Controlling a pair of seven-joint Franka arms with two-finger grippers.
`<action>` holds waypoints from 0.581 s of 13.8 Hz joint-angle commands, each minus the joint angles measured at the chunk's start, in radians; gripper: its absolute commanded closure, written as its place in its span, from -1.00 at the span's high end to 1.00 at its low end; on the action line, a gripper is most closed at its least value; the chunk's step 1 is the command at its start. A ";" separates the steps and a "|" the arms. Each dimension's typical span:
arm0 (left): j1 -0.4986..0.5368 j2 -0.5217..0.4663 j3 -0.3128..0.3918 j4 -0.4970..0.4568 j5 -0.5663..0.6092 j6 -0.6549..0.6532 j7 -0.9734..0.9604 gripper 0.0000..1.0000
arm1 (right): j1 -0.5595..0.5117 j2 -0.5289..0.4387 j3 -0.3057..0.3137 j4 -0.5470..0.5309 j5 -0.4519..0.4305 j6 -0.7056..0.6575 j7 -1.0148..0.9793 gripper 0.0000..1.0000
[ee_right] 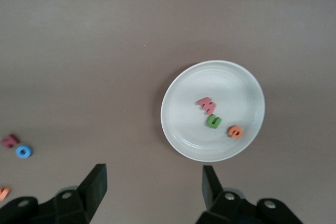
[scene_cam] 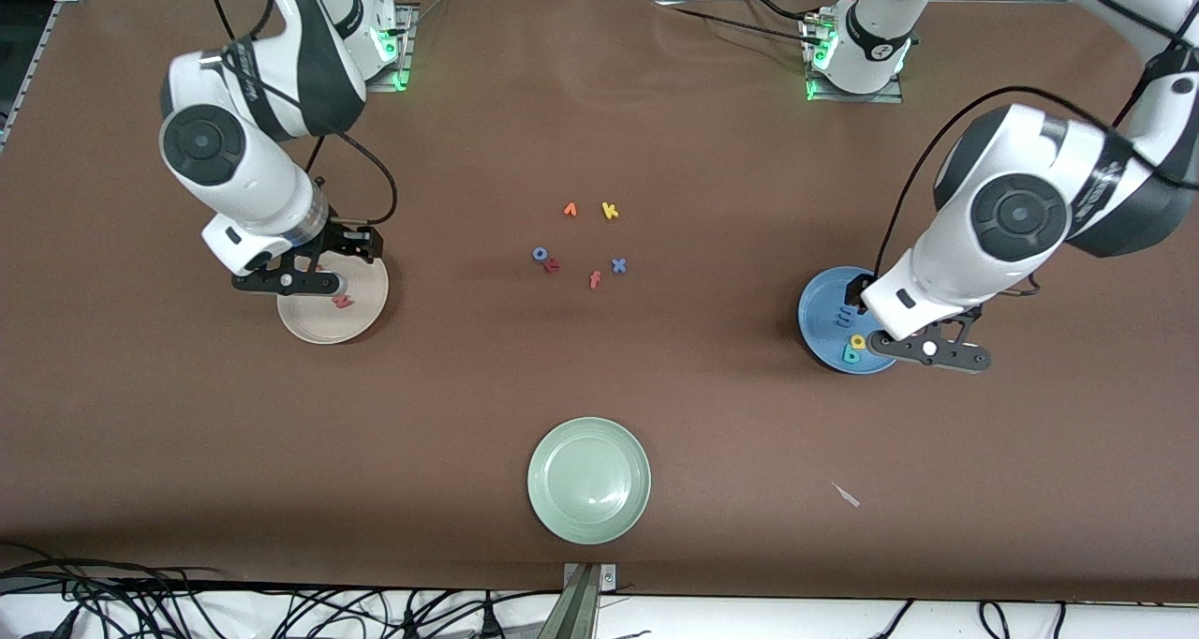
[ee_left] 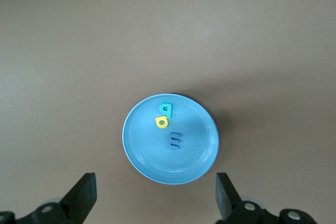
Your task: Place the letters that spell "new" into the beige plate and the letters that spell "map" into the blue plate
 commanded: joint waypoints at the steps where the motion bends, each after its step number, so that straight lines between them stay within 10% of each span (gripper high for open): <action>1: -0.045 -0.058 0.049 0.069 -0.130 -0.088 0.091 1.00 | -0.012 0.008 -0.019 0.125 0.003 -0.121 -0.108 0.66; 6: -0.322 -0.248 0.537 0.068 -0.417 -0.100 0.308 1.00 | -0.042 -0.004 -0.056 0.255 0.011 -0.248 -0.269 0.89; 8: -0.396 -0.327 0.661 0.011 -0.440 -0.099 0.317 1.00 | -0.207 -0.047 0.082 0.251 0.019 -0.279 -0.276 0.98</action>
